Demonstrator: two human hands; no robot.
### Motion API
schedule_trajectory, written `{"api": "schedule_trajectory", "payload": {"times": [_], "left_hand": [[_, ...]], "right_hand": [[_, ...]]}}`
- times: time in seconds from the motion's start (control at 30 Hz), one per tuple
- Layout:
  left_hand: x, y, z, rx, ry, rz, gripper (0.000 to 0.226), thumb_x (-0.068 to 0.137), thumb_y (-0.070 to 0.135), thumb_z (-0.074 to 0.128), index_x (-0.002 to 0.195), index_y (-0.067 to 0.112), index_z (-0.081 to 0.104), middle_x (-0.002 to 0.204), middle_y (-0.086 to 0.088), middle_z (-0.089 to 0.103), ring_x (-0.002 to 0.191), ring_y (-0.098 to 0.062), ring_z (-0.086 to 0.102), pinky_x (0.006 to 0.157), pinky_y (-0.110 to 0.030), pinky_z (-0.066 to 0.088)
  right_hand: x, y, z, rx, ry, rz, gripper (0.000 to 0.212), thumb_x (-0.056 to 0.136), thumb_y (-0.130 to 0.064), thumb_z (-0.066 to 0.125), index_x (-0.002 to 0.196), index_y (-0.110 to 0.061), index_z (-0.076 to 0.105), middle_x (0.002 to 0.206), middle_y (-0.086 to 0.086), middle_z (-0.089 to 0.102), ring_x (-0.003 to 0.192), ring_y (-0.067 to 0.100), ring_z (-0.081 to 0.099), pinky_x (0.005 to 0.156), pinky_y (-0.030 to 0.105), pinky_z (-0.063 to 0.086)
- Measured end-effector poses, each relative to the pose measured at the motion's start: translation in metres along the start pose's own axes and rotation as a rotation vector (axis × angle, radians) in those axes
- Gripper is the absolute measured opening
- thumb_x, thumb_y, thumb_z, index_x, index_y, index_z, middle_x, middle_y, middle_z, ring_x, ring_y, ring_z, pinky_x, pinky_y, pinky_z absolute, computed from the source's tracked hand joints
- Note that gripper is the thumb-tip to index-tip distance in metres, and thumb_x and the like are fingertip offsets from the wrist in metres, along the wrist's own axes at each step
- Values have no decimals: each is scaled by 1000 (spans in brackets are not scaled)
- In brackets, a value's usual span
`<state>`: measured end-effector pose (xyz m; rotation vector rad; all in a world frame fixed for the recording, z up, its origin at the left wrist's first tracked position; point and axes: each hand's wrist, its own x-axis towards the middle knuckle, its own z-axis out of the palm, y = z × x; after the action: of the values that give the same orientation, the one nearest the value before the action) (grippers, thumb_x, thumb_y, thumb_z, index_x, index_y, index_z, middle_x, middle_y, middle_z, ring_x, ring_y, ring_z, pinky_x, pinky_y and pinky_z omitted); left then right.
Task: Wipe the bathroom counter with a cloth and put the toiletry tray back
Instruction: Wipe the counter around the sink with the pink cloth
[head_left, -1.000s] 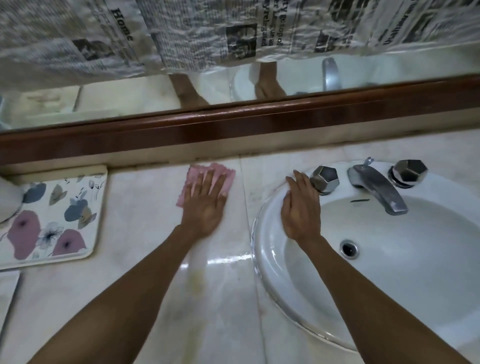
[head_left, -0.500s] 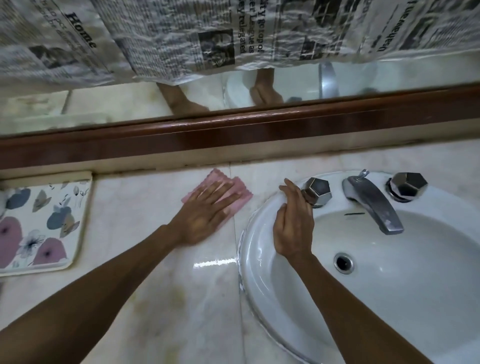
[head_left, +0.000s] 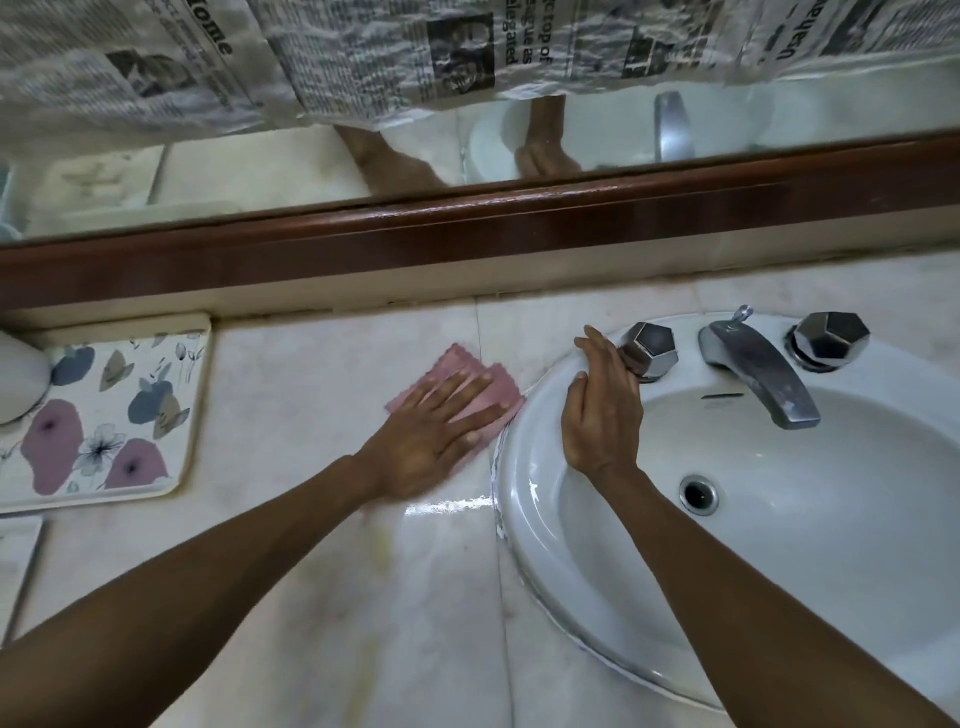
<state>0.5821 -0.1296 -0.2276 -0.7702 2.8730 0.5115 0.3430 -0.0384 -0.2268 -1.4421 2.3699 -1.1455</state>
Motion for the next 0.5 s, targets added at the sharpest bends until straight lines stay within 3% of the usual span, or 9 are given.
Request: {"api": "schedule_trajectory", "payload": {"times": [0.23,0.5], "left_hand": [[87,24,-20,-88,25,-317,52,112,44,13,162,50,4,175,4,-12,161,-24,-15,127,-54,-12],[-13,42,9,-88,73,-204,49,112,48,18,159,55,7,175,11,-1,162,-17,-5,128,-48,-8]], "right_hand": [[-1,2,3,-77,-16,-39,38,97,-7,36,132,-9,53,146,7,50,139,23,42,114,44,33],[-5,-5,10,-233,-152,47,46,104,-17,27,144,0,42,157,21,34,148,34,27,123,43,15]]}}
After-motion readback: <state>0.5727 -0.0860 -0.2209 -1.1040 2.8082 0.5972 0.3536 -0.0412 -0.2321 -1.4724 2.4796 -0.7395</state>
